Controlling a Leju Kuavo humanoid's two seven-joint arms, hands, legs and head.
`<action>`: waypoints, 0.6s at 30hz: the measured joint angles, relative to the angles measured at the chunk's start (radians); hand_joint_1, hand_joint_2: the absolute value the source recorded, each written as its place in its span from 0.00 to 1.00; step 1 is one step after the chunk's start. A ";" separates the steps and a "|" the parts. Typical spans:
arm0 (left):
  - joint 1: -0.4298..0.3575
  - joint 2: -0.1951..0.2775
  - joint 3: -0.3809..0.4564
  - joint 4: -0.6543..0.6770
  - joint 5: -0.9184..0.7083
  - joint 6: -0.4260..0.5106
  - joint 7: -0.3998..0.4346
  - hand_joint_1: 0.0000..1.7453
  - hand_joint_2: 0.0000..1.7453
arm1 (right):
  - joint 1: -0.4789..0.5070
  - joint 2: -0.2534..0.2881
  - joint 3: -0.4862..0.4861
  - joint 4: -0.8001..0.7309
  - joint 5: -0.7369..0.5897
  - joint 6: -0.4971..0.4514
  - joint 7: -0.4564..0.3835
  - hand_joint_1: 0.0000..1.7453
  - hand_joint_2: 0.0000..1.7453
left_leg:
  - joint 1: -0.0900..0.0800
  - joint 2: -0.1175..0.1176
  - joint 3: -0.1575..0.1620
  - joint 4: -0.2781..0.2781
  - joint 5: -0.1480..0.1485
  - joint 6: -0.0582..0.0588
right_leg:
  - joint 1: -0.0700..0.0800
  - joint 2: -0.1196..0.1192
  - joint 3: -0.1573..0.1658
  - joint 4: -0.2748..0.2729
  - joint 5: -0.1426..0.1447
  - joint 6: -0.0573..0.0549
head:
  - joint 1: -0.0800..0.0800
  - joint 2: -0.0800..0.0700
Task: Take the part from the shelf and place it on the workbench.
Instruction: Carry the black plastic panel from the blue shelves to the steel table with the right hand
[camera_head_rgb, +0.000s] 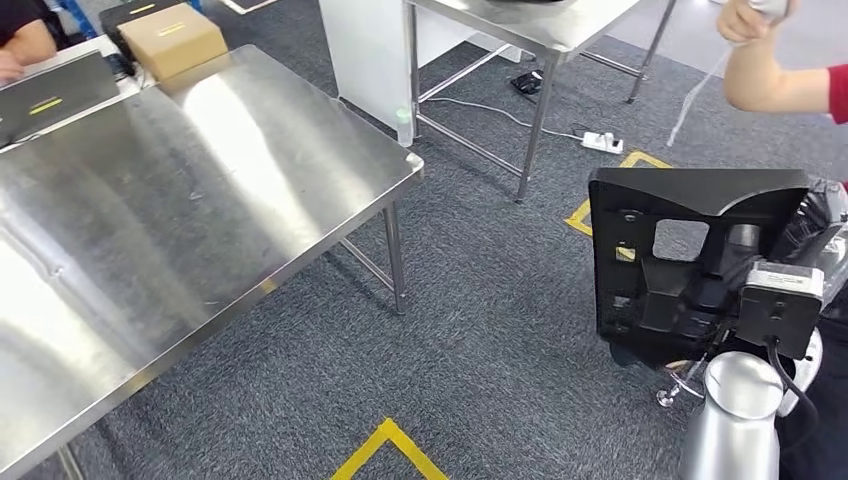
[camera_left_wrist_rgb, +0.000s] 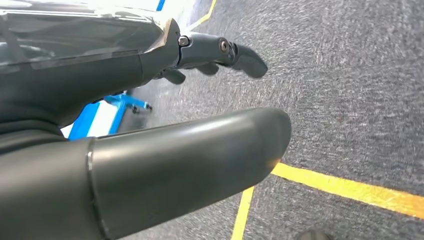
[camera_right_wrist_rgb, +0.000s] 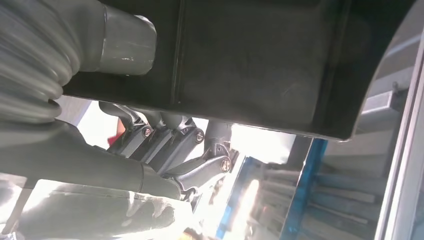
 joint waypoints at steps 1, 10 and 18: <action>0.000 0.001 0.001 0.000 0.006 0.014 -0.005 0.00 0.00 | 0.002 0.002 0.000 0.000 0.003 0.001 -0.001 1.00 1.00 | 0.002 0.010 -0.033 0.066 -0.027 -0.002 | 0.003 -0.014 0.000 0.000 -0.001 -0.004 | 0.000 0.000; 0.004 0.057 0.171 -0.033 -0.053 0.091 -0.239 0.00 0.00 | 0.020 0.019 0.001 -0.016 0.051 0.023 0.000 1.00 1.00 | -0.018 0.091 0.087 -0.149 0.068 0.030 | 0.029 -0.122 0.020 -0.001 -0.020 0.007 | 0.002 0.000; -0.023 0.147 0.431 -0.056 0.092 -0.058 -0.710 0.00 0.00 | 0.111 0.049 -0.051 -0.106 0.071 0.081 -0.003 1.00 1.00 | -0.001 -0.022 0.099 -0.172 0.086 0.052 | 0.019 0.003 -0.114 0.272 -0.129 0.020 | 0.005 0.000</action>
